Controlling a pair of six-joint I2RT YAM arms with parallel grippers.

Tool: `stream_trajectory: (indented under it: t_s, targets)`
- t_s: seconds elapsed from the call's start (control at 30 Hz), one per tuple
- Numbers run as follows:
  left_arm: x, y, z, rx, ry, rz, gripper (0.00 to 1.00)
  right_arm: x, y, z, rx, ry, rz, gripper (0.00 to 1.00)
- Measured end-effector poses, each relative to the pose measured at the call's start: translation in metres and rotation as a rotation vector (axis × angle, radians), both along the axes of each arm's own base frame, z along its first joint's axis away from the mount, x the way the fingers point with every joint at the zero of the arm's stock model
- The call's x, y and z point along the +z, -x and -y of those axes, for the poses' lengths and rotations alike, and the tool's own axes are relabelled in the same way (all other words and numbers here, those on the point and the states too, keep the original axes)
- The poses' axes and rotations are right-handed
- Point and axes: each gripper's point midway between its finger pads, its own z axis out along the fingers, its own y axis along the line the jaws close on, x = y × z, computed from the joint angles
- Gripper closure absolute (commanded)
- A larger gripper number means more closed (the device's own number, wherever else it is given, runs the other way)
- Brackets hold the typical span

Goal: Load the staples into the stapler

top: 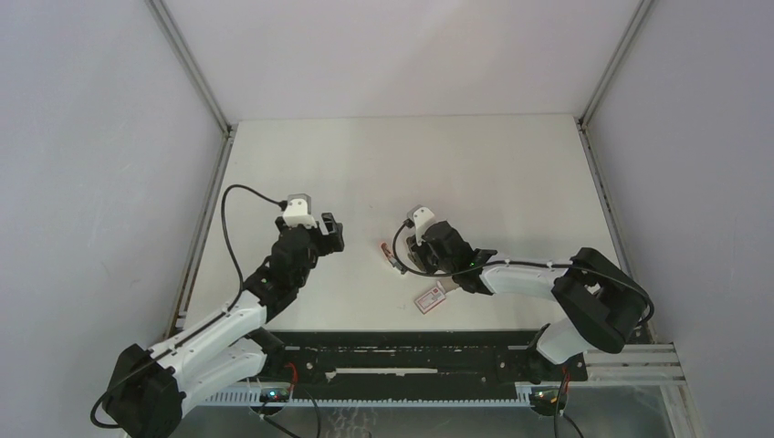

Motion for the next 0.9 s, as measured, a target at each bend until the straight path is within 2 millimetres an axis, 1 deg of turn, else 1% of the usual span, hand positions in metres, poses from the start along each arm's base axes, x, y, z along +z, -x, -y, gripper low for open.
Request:
stream_trajectory:
  t_s: [0.37, 0.9]
  targets:
    - [-0.0017, -0.0001, 0.0001, 0.0, -0.003, -0.005, 0.16, -0.0017, -0.0018, -0.0028, -0.002, -0.004, -0.005, 0.91]
    - [-0.0018, 0.0, 0.0, 0.0, -0.004, -0.005, 0.16, -0.0023, -0.0022, -0.0017, -0.034, -0.02, -0.022, 0.93]
